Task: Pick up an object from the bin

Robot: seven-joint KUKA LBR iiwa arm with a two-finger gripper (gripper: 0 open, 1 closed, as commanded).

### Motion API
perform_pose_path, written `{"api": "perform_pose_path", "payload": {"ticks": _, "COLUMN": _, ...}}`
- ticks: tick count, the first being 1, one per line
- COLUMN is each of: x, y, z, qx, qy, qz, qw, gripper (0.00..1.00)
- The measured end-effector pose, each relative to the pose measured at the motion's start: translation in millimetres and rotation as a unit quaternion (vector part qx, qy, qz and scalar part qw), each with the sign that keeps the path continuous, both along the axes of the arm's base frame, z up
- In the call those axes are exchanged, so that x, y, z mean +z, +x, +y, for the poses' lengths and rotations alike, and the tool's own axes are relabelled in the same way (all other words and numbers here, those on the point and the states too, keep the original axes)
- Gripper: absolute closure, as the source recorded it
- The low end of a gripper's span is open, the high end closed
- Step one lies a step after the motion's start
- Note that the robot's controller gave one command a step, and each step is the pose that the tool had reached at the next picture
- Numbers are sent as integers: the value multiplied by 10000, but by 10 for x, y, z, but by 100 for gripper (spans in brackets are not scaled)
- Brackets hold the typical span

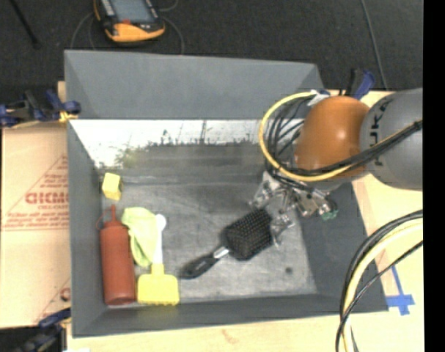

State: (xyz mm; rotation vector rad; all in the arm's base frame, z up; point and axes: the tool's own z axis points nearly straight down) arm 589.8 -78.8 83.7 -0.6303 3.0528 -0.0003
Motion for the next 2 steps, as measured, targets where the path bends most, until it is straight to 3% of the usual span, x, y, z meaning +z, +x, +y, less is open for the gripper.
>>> {"api": "perform_pose_path", "payload": {"ticks": 1, "x": 85, "y": 213, "z": -231, "qx": 352, "qy": -37, "qz": 68, "qw": 9993, "gripper": 100}}
{"api": "perform_pose_path", "payload": {"ticks": 2, "x": 1174, "y": 356, "z": 148, "qx": 966, "qy": -30, "qz": 97, "qw": 9953, "gripper": 100}}
